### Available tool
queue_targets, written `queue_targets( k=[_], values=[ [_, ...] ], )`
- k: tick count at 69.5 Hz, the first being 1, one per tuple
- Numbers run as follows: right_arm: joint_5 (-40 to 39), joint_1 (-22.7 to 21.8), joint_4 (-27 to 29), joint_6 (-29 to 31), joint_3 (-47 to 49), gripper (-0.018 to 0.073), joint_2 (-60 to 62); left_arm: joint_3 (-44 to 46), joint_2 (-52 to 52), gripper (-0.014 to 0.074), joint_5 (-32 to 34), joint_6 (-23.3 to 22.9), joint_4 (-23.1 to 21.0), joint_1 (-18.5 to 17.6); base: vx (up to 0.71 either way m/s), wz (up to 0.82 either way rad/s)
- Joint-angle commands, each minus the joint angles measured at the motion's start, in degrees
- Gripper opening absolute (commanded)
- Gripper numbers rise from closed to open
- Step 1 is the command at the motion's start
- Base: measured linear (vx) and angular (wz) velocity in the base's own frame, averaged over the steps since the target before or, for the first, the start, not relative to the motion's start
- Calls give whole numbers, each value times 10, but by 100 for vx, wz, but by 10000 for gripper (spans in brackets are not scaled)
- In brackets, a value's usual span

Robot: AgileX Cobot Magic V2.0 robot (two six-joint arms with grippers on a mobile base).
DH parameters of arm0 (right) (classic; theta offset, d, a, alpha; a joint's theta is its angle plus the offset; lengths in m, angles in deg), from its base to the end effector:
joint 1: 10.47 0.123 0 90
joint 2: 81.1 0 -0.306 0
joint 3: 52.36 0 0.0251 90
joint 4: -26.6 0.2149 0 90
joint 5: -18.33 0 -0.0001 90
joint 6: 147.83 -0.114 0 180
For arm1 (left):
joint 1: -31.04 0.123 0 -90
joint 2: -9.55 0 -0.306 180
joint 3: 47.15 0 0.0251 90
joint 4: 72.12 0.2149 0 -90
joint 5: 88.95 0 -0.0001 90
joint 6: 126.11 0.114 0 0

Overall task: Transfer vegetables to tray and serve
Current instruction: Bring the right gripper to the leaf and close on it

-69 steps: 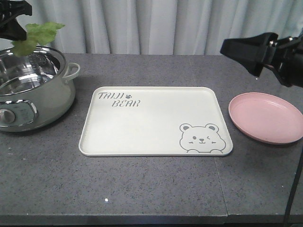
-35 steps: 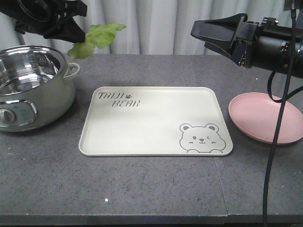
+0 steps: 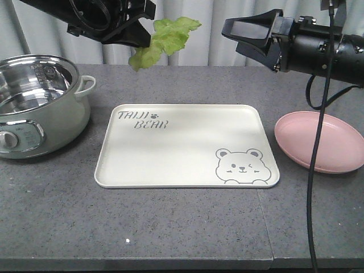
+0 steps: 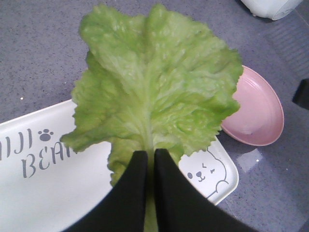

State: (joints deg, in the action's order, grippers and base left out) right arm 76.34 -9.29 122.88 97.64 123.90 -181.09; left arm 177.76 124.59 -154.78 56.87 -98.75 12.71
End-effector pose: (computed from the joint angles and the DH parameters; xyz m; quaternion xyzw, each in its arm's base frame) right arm 0.3268 0.1029 0.3937 -0.1202 0.7095 0.5247 0.4548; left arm 0.3636 -0.1696 0.4252 0.1583 0.8882 -0.2768 0.3308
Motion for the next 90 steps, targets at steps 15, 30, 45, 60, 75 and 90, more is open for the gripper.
queue_targets(
  k=[15,30,45,60,75,90],
  values=[
    [-64,61,62,-15,85,592,-25,19,-33,-8,46,1,-21,-13,0,0],
    [-86,86,62,-54,134,592,-67,19,-33,-8,46,1,-32,-13,0,0],
    [-119,104,62,-59,157,592,-97,19,-33,-8,47,1,-37,-13,0,0],
    [-121,104,62,-58,162,503,-96,19,-33,-8,47,1,-38,-14,0,0],
    [-119,104,62,-57,162,230,-96,19,-33,-8,48,1,-51,-14,0,0],
    [-114,104,62,-42,162,-15,-96,19,-33,-8,47,1,-51,-14,0,0]
  ],
)
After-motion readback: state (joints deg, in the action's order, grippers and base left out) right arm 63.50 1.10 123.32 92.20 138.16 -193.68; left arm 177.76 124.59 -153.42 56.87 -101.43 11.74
